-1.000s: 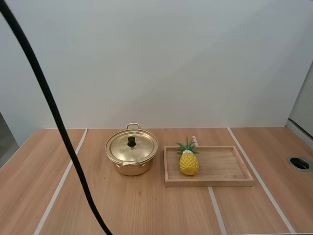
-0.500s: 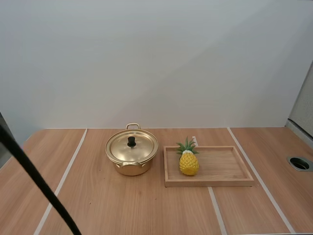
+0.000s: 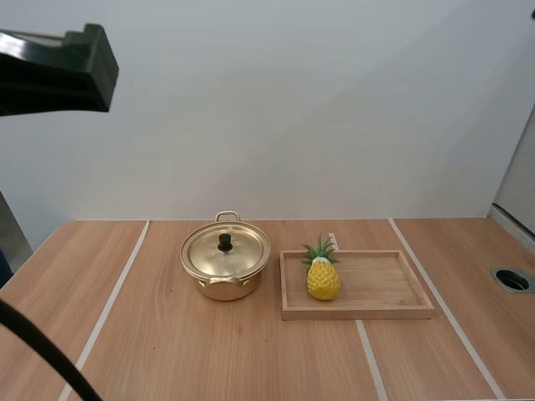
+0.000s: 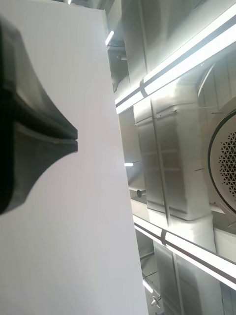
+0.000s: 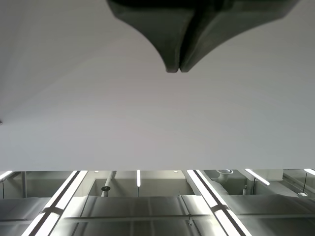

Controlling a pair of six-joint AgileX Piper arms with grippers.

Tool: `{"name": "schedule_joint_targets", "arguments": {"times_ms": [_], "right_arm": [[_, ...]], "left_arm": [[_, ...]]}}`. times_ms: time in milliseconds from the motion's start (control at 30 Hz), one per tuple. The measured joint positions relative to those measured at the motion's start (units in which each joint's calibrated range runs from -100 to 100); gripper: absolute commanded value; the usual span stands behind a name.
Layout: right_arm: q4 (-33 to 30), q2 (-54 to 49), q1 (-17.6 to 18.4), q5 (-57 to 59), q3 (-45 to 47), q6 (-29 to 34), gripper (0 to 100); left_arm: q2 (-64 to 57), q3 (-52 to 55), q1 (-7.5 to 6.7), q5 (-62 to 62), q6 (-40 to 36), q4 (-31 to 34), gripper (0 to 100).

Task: Open the pot, put the grape inside, and close it

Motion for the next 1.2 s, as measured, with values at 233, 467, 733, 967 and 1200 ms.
{"name": "schedule_joint_targets", "arguments": {"times_ms": [233, 467, 733, 967, 1200], "right_arm": [[0.0, -0.1, 0.0, -0.8, 8.9, -0.1, 0], [0.0, -0.2, -0.1, -2.5, 16.0, -0.2, 0], [-8.2, -0.1, -0.1, -14.4, 40.8, -0.2, 0], [-9.6, -0.1, -0.1, -15.7, 51.0, -0.3, 0], [-7.3, -0.1, -0.1, -16.6, 53.5, -0.3, 0]], "left_arm": [[0.0, 6.4, 0.64, -1.2, -0.6, 0.1, 0], [0.1, 13.3, 0.73, -1.6, -0.8, 0.2, 0], [0.1, 37.3, 0.73, -14.7, -0.2, 0.4, 0], [0.3, 45.9, 0.73, -15.7, 7.4, 0.4, 0], [0.3, 50.2, 0.73, -12.2, 8.5, 0.4, 0]]}}
